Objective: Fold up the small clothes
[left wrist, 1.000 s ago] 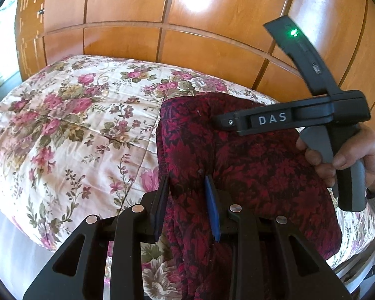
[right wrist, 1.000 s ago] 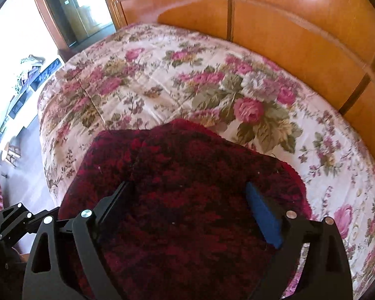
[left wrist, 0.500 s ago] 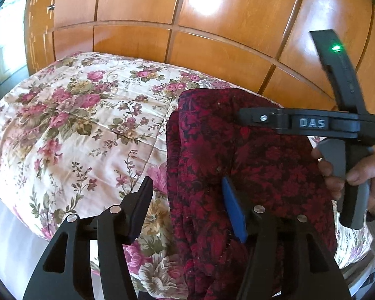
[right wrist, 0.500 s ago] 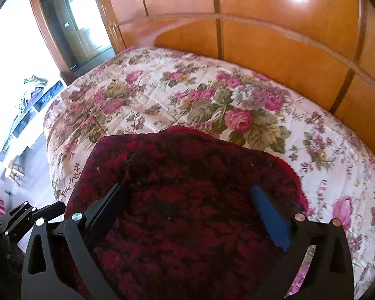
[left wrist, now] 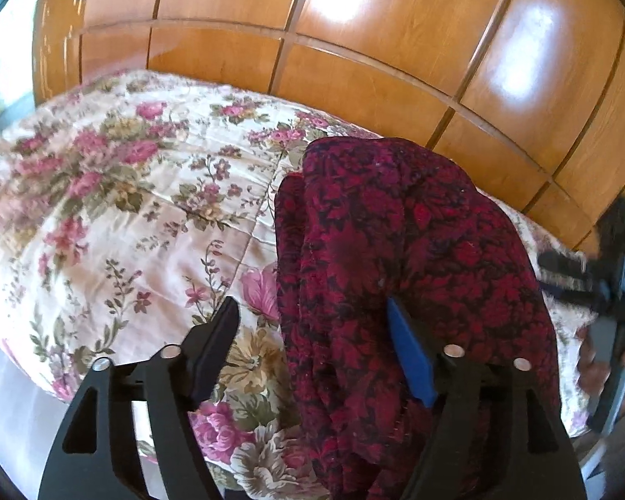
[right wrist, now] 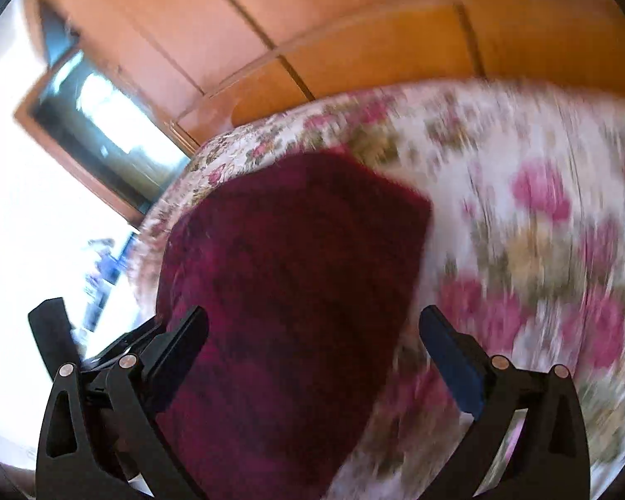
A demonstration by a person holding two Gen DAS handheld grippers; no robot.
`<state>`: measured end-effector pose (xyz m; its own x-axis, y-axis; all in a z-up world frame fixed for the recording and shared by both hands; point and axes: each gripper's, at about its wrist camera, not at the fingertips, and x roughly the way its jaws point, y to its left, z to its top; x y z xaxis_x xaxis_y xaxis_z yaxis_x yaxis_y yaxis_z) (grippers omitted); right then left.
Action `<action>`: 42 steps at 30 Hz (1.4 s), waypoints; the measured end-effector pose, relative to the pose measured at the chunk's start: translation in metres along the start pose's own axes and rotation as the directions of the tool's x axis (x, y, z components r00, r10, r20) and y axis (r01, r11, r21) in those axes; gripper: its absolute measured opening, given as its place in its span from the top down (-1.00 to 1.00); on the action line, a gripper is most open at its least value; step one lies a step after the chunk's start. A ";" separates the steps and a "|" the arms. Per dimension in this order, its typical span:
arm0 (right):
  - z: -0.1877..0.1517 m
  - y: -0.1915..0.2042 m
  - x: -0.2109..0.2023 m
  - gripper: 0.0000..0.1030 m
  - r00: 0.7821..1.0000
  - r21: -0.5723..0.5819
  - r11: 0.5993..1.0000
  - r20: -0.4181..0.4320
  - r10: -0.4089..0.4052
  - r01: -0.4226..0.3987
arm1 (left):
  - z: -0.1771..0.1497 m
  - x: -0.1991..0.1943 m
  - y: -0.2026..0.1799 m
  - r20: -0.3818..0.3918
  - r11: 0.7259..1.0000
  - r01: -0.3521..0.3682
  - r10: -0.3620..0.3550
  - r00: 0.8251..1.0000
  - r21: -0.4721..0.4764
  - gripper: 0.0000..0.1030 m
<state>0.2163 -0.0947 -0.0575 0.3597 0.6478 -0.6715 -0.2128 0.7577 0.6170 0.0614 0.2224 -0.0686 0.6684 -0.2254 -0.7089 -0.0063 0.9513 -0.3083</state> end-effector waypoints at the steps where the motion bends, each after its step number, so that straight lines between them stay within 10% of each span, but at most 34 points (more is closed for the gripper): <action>1: -0.004 -0.007 -0.001 -0.96 1.000 0.028 1.000 -0.003 0.011 -0.011 | 0.001 0.002 0.007 -0.010 0.999 0.033 -0.033 0.999 -0.029 -0.53; 7: -0.031 -0.036 0.000 -0.96 0.991 0.182 0.975 -0.009 0.133 -0.129 | 0.000 0.015 0.034 -0.057 0.955 0.217 -0.233 0.971 -0.203 -0.66; 16: -0.046 -0.040 0.020 -0.97 0.939 0.294 0.902 -0.039 0.342 -0.316 | -0.002 0.033 0.042 -0.086 0.824 0.453 -0.507 0.858 -0.341 -0.66; 21: -0.043 -0.034 0.033 -0.97 0.924 0.294 0.888 -0.034 0.380 -0.354 | 0.001 0.042 0.038 -0.104 0.801 0.492 -0.552 0.827 -0.342 -0.71; 26: -0.037 -0.025 0.045 -0.97 0.915 0.284 0.884 -0.047 0.400 -0.371 | -0.001 0.056 0.032 -0.173 0.857 0.446 -0.495 0.851 -0.258 -0.71; 42: -0.017 -0.006 0.056 -0.84 0.909 0.203 0.897 -0.058 0.413 -0.394 | -0.024 0.053 0.055 -0.058 0.712 0.613 -0.667 0.743 -0.342 -0.21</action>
<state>0.2226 -0.0616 -0.1056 0.1866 0.9061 -0.3797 -0.1483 0.4081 0.9008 0.0789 0.2577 -0.1386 0.4578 -0.8140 -0.3575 0.1505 0.4673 -0.8712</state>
